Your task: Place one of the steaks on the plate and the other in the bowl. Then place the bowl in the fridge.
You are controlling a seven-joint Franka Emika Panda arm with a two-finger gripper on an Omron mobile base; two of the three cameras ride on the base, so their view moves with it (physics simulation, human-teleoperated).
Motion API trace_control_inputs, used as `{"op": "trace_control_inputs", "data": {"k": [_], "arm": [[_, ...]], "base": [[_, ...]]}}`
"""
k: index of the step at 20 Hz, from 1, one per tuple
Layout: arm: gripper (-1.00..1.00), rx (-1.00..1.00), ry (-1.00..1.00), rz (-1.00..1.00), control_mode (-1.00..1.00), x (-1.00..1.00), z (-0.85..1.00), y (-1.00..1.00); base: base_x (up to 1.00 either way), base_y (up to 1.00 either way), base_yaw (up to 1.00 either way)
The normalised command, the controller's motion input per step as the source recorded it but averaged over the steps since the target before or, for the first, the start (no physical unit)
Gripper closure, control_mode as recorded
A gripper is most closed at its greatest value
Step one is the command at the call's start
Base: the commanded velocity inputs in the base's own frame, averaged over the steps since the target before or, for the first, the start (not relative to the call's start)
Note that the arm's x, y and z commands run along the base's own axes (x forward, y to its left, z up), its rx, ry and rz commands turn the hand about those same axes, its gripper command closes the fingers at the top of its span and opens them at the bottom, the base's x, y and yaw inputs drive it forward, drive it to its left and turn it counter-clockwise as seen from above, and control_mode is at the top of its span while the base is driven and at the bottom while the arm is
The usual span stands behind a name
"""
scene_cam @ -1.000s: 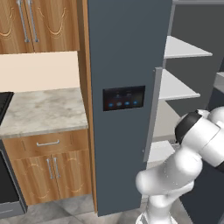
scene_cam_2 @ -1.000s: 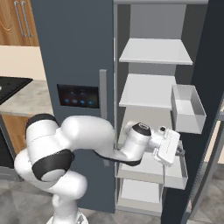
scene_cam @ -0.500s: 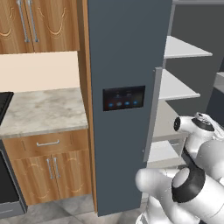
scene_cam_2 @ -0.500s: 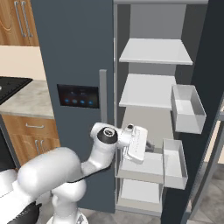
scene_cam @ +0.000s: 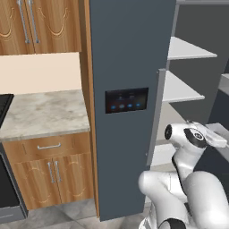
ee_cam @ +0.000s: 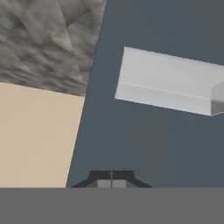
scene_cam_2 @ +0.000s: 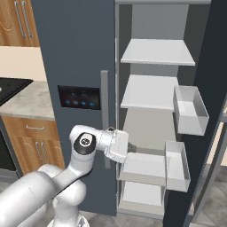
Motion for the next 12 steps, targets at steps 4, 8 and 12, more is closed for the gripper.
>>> {"op": "trace_control_inputs", "data": {"k": [4, 8, 12], "arm": [[1.00, 0.41, -0.26, -0.25, -1.00, 0.00, -0.07, 0.36], [1.00, 0.60, -0.36, -0.19, -1.00, 0.00, -0.28, 0.39], [1.00, 0.36, -0.13, -0.05, -1.00, 0.05, 0.02, 0.72]], "base": [[0.00, 0.00, 0.00], [0.00, 0.00, 0.00], [0.00, 0.00, 0.00]]}}
